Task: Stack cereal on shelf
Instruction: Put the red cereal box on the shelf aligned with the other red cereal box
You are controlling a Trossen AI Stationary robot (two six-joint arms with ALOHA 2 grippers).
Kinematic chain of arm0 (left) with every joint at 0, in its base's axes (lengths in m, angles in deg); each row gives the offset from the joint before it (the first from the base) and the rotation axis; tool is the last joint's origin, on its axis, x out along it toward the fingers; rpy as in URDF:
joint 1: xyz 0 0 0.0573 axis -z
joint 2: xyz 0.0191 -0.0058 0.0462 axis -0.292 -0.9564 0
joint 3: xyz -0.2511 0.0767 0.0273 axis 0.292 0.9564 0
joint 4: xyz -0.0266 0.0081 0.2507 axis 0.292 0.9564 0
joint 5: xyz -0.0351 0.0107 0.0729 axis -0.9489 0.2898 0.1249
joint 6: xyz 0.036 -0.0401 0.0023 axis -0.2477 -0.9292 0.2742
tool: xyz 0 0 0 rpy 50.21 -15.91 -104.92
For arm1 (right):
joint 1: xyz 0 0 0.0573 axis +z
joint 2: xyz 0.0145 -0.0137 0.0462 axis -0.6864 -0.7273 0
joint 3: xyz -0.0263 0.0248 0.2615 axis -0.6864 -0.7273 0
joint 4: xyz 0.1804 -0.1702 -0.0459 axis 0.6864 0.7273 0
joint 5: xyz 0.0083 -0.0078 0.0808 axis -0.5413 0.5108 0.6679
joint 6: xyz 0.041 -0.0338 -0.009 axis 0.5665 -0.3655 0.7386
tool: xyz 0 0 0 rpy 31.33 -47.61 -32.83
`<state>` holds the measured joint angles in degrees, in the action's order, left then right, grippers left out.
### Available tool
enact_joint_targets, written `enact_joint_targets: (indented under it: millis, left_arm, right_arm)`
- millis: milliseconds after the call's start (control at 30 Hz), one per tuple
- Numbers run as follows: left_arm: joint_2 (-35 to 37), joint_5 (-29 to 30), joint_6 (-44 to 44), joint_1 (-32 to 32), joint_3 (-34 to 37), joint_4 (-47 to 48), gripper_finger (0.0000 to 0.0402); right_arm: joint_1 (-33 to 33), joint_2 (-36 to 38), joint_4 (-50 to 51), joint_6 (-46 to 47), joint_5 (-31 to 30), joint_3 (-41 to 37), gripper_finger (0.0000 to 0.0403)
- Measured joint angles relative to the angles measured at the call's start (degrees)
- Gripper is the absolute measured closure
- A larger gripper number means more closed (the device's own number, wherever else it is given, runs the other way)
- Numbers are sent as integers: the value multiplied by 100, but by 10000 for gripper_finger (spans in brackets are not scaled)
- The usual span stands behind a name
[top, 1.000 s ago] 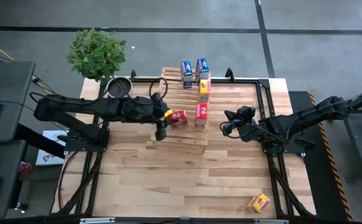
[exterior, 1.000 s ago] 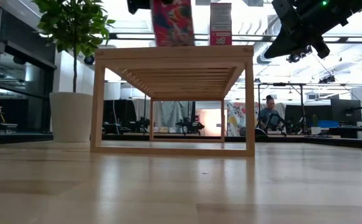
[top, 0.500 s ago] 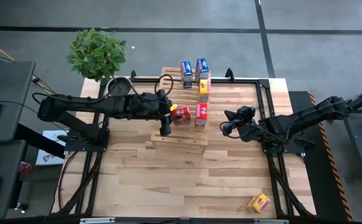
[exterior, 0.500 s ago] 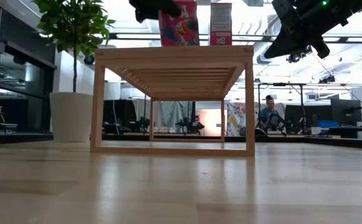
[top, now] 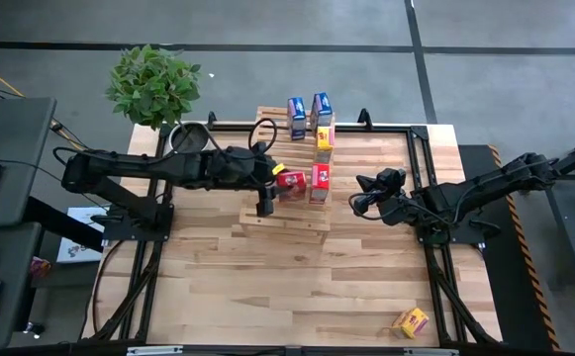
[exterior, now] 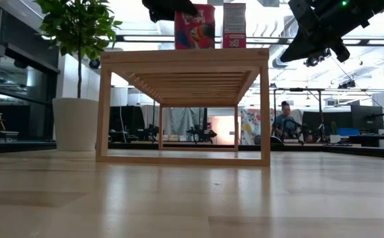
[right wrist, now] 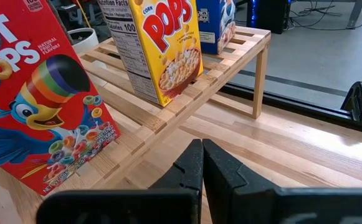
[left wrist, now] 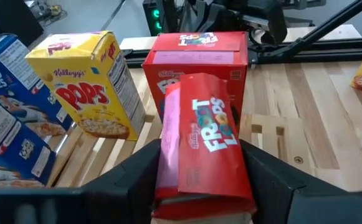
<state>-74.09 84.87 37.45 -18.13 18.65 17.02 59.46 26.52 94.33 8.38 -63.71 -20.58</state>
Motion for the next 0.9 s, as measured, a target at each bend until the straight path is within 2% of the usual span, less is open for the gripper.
enact_joint_targets:
  millis: [467,767,900]
  left_arm:
    - [85,4,68,-2,-2,-172,179]
    - [754,-25,6,4,7,233,179]
    - [1185,310,-60,4,94,715,195]
  right_arm:
    - [0,0,3,-4,-1,0,402]
    - [0,2,35,0,-15,0,402]
    - [0,1,45,0,-10,0,402]
